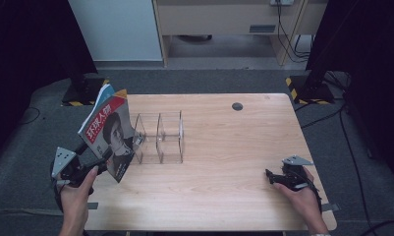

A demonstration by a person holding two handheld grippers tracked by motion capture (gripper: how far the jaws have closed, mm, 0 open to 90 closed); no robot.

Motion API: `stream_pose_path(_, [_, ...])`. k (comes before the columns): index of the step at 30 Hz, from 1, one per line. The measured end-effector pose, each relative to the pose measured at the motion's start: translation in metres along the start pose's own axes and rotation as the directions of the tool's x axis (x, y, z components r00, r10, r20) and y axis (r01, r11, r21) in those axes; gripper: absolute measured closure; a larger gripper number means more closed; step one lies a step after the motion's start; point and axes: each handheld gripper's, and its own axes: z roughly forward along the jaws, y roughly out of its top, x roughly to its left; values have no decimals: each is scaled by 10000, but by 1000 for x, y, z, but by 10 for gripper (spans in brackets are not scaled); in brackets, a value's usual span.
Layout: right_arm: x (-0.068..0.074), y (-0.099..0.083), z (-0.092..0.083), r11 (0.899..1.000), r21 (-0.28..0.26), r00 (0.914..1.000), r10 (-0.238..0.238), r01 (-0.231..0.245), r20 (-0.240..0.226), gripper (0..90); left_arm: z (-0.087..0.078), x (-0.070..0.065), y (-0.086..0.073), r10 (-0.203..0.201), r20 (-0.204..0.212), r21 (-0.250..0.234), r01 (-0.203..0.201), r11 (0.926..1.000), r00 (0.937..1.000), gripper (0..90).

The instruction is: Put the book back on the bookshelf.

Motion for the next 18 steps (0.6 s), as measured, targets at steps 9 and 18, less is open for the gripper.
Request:
stream_pose_path(9, [0, 0, 0, 10000, 10, 10000, -38, 38, -26, 199, -4, -1, -15, -30, 59, 323, 28, 9995, 10000, 55])
stream_pose_path(18, [0, 0, 0, 10000, 9, 10000, -10, 10, -22, 199, -13, -1, -29, -78, 173, 612, 67, 9981, 9998, 59])
